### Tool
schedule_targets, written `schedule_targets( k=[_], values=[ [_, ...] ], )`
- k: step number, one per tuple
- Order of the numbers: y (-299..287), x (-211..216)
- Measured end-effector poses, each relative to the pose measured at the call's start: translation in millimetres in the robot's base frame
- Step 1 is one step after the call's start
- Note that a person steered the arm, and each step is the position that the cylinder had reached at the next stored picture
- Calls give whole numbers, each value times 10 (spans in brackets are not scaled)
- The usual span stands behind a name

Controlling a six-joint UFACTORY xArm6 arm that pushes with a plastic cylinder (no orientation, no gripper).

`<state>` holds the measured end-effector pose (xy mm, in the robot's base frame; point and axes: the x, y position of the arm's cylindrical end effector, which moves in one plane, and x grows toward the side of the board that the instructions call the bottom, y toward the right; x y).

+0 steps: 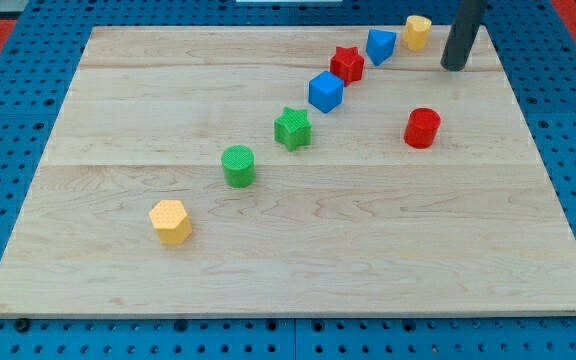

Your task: Move the red circle towards the bottom left

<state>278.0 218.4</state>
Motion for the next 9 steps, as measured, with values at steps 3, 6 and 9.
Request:
schedule_targets(
  k=[3,6,9],
  values=[
    [-132,445],
    [-1014,1287],
    [-1046,2095]
  ],
)
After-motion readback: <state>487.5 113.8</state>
